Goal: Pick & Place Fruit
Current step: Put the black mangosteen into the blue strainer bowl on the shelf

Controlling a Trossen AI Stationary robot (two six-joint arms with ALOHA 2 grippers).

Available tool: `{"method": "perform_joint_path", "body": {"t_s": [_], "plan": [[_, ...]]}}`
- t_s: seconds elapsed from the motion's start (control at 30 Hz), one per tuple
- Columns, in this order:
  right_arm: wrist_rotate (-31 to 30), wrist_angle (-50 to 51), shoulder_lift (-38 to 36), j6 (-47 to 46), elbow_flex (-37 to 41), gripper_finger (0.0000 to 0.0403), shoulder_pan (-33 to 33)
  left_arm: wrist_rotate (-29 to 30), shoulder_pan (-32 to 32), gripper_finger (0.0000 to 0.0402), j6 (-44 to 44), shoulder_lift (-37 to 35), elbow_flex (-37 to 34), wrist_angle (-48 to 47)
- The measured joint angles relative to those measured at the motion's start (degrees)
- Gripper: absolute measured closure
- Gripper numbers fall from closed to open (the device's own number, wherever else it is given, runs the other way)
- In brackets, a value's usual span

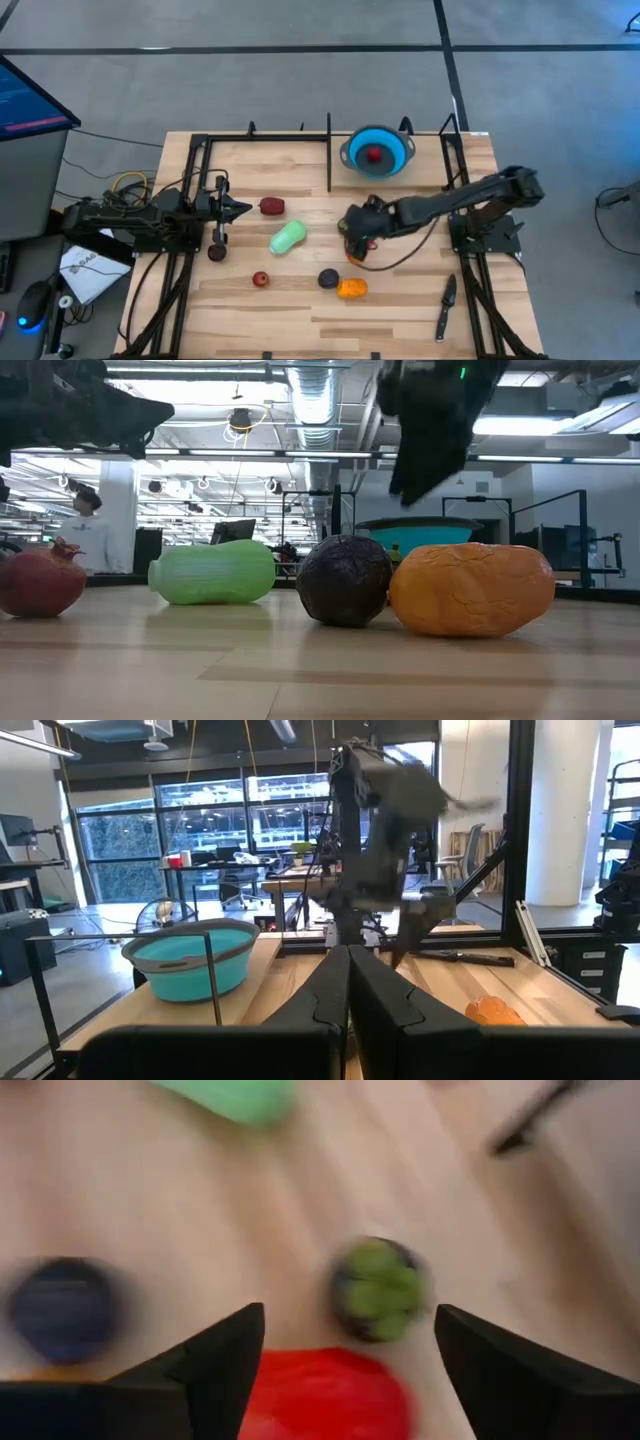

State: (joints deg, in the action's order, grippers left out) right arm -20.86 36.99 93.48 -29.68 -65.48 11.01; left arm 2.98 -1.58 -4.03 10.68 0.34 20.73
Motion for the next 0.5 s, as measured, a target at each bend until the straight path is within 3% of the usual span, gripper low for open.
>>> {"method": "perform_joint_path", "body": {"t_s": [0.13, 0.5], "plan": [[-7.71, 0.86, 4.76, 0.11, 0.08, 0.0119, 0.77, 0.0, 0.01, 0.0399, 0.0, -0.02, 0.0, 0.02], [-7.35, 0.41, 4.65, 1.6, 0.01, 0.024, -1.39, 0.0, 0.02, 0.0399, 0.0, -0.01, 0.0, 0.11]]}}
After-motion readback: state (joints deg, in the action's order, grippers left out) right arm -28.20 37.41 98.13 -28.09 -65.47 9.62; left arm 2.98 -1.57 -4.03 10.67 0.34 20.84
